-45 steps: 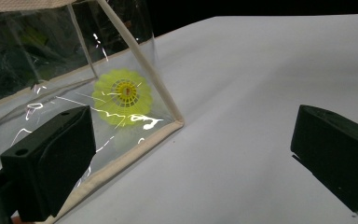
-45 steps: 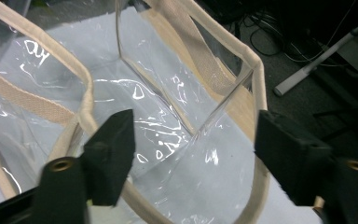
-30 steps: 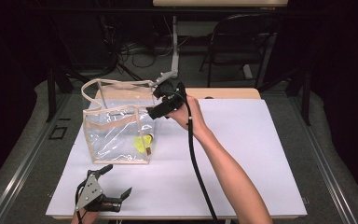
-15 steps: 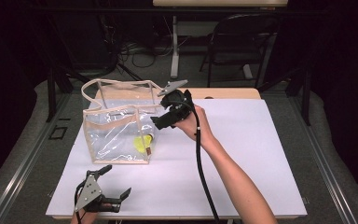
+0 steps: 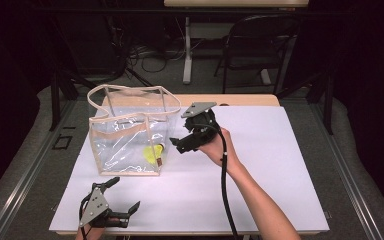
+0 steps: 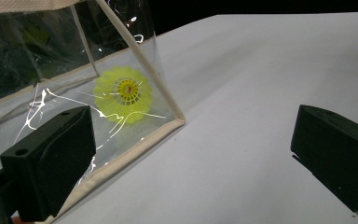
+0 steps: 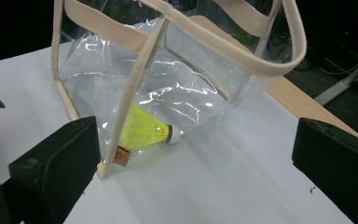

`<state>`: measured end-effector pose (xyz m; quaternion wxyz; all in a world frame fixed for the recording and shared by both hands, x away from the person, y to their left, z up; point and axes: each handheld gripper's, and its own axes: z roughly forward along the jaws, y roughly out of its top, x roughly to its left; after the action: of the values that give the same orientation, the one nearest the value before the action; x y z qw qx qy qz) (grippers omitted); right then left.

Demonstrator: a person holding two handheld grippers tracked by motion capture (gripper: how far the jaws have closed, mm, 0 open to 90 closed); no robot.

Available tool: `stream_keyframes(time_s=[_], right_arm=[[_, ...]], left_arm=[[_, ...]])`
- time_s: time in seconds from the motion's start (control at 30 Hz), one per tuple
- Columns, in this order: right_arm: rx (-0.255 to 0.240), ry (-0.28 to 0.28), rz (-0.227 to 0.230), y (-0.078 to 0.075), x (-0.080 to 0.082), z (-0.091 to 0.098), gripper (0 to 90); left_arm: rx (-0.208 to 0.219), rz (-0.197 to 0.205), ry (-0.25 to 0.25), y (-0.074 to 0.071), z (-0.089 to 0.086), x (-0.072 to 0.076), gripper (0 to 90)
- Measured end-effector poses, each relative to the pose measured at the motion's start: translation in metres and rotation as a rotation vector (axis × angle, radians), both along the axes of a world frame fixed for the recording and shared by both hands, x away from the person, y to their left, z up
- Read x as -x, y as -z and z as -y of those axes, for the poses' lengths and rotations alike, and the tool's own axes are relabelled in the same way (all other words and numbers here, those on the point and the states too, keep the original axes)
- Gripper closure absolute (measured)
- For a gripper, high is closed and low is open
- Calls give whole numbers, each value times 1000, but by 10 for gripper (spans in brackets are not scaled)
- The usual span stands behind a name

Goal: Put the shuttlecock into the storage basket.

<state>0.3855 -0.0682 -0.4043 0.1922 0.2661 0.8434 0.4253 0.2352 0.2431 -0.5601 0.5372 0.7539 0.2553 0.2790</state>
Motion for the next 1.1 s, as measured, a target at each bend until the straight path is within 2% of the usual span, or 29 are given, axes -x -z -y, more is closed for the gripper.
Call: stream_keyframes(time_s=[0.43,1.1], right_arm=[[-20,-12,32,11,28,18,5],[-50,7,62,36,66,56,7]], left_arm=[[-1,-2,0,0,0,0,0],[-1,-2,-1,0,0,0,0]])
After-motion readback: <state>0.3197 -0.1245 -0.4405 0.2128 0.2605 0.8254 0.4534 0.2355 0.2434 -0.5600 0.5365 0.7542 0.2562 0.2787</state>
